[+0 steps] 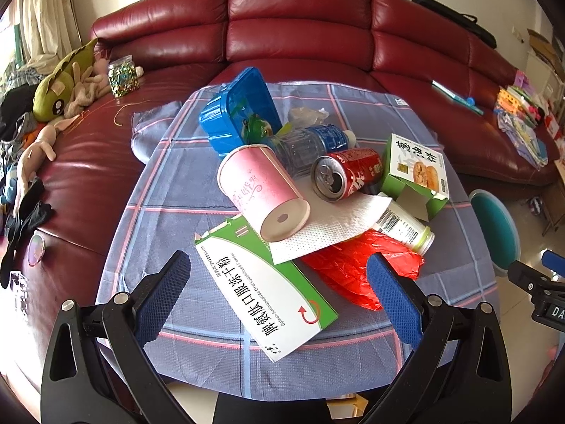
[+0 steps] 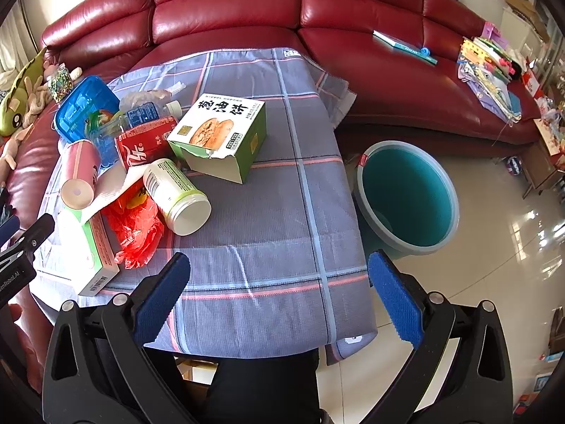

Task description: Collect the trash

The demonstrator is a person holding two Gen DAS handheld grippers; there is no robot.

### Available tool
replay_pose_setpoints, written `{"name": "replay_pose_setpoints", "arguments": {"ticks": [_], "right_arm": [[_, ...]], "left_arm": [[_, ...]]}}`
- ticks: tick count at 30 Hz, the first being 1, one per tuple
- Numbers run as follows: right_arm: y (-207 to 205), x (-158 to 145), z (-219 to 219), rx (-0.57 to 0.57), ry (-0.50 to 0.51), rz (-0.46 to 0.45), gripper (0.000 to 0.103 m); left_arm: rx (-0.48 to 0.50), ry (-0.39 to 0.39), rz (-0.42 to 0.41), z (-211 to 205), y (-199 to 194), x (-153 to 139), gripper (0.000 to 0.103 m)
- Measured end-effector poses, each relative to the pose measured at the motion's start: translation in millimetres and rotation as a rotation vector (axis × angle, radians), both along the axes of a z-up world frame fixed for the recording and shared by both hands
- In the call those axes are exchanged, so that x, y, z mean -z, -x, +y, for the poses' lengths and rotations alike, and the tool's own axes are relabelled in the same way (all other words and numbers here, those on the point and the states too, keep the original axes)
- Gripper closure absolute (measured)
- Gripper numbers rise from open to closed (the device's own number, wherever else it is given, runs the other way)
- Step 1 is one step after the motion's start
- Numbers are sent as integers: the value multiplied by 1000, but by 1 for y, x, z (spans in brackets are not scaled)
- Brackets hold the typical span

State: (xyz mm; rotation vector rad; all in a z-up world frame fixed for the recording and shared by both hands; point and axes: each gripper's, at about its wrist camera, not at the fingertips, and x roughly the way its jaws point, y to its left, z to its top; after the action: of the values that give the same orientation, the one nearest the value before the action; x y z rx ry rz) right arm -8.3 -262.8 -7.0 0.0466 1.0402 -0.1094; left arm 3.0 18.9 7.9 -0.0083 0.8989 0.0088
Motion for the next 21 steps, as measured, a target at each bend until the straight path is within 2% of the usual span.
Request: {"name": "replay_pose_setpoints", "arguments": {"ticks": [21], "right_arm": [[-2,9,1,1,-10,20,6]], "left_arm": [[10,-1,17,-4,2,7,3]]}}
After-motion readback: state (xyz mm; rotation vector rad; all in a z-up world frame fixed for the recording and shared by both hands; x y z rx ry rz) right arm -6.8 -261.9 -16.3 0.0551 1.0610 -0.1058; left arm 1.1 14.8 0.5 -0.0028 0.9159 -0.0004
